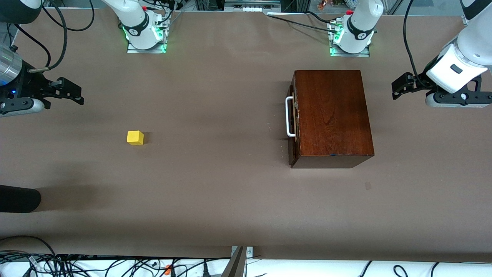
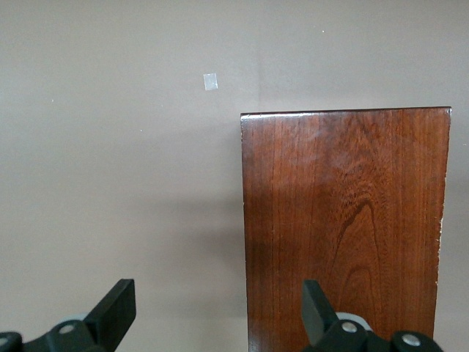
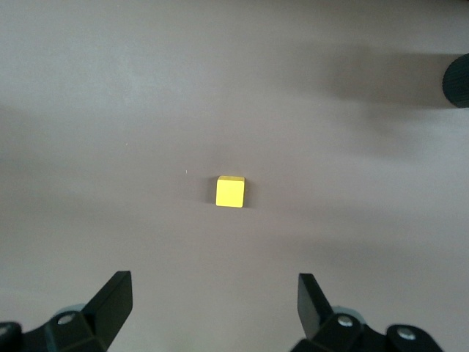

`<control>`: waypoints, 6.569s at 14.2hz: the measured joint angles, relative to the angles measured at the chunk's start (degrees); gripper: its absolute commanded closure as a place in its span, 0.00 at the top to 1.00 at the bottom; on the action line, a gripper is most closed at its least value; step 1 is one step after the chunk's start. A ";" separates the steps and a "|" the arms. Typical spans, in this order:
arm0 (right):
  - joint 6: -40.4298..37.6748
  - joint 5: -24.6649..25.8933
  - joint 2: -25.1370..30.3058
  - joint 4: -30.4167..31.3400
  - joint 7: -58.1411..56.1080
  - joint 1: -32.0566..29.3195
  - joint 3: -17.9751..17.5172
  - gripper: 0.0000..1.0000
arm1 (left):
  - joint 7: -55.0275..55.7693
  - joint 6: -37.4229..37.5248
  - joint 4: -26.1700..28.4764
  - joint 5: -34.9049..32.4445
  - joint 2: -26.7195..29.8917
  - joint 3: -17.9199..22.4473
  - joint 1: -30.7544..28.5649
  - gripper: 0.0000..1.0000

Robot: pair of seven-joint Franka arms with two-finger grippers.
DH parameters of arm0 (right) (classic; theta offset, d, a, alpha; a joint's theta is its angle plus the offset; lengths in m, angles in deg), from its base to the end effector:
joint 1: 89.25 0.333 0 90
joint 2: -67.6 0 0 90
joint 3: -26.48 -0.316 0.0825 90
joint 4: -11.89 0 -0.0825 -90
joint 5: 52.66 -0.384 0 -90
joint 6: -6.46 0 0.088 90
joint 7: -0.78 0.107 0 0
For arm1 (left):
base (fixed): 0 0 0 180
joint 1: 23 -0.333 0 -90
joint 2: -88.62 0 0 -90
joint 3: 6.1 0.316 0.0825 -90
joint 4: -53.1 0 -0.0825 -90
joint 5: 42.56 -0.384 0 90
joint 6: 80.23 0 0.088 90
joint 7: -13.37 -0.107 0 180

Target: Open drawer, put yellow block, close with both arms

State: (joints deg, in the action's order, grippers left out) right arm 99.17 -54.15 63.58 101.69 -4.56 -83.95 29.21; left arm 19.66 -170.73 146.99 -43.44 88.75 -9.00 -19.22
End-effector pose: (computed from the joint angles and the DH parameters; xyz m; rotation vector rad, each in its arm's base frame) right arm 0.5782 0.0296 0.5906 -3.1111 -0.2129 0.0292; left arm 0.5486 -0.0626 0.5945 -3.1186 0.0115 0.0855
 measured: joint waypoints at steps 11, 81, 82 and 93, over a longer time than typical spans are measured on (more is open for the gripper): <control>0.00 0.00 0.00 0.00 0.00 0.00 0.00 1.00 | -0.05 4.75 -0.31 0.00 -0.03 -0.72 0.45 1.00; 13.58 0.60 -10.10 10.97 -0.62 0.36 -0.29 1.00 | 40.79 -27.42 -5.80 -8.85 -35.49 -1.27 37.38 1.00; 17.61 0.60 -10.56 14.05 -0.62 0.36 -0.30 1.00 | 40.82 -27.40 -5.95 -8.85 -35.68 -1.22 37.43 1.00; 39.10 -0.19 -22.17 22.14 -0.55 0.44 -0.38 1.00 | 41.25 -26.32 -7.82 -7.63 -36.16 -1.08 37.46 1.00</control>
State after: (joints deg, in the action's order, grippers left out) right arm 138.28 -54.34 41.41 123.83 -5.12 -83.51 28.83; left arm 60.91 -197.05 139.17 -51.07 52.59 -10.08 18.25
